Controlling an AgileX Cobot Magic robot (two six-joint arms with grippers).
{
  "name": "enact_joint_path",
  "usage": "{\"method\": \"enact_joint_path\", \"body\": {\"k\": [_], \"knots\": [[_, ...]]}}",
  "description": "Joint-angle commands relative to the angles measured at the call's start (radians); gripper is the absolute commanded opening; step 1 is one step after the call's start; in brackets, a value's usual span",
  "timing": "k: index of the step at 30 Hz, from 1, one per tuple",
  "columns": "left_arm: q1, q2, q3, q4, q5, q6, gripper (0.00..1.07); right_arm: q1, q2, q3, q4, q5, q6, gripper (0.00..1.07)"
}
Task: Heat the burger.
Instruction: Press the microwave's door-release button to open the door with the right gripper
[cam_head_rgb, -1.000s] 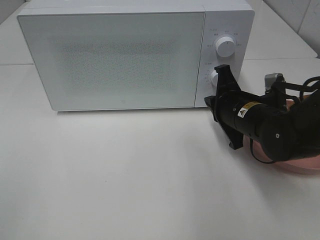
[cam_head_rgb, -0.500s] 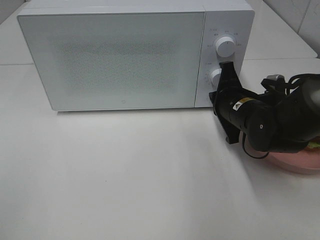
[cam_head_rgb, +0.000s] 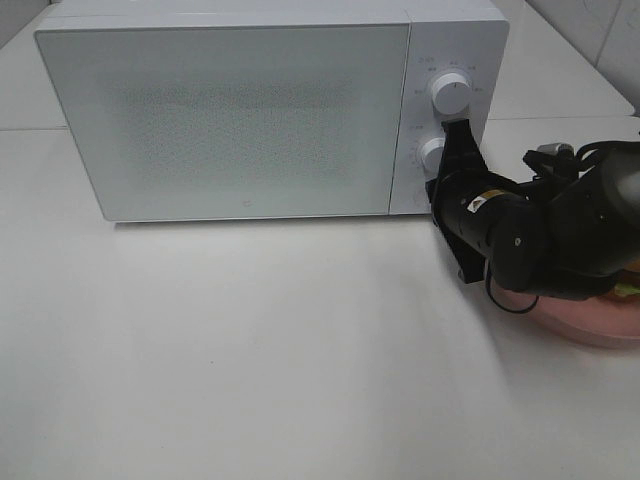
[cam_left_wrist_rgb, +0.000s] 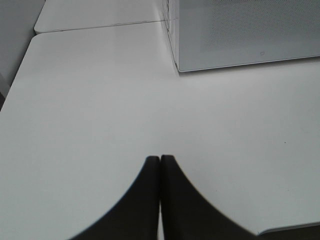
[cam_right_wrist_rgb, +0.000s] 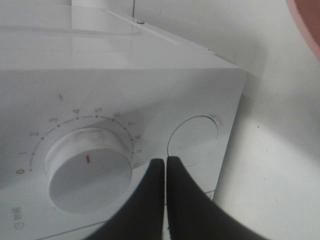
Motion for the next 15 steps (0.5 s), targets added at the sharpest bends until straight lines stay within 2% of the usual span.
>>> {"method": "enact_joint_path", "body": {"k": [1, 8, 15], "knots": [[0.002, -0.021, 0.002, -0.007, -0.014, 0.002, 0.0, -0.002, 0.0, -0.016, -0.002, 0.009, -0.034, 0.01], [0.002, -0.021, 0.002, -0.007, -0.014, 0.002, 0.0, -0.002, 0.036, -0.058, -0.002, 0.024, -0.044, 0.01], [0.002, -0.021, 0.002, -0.007, -0.014, 0.002, 0.0, -0.002, 0.069, -0.058, 0.017, 0.011, -0.047, 0.01]]}}
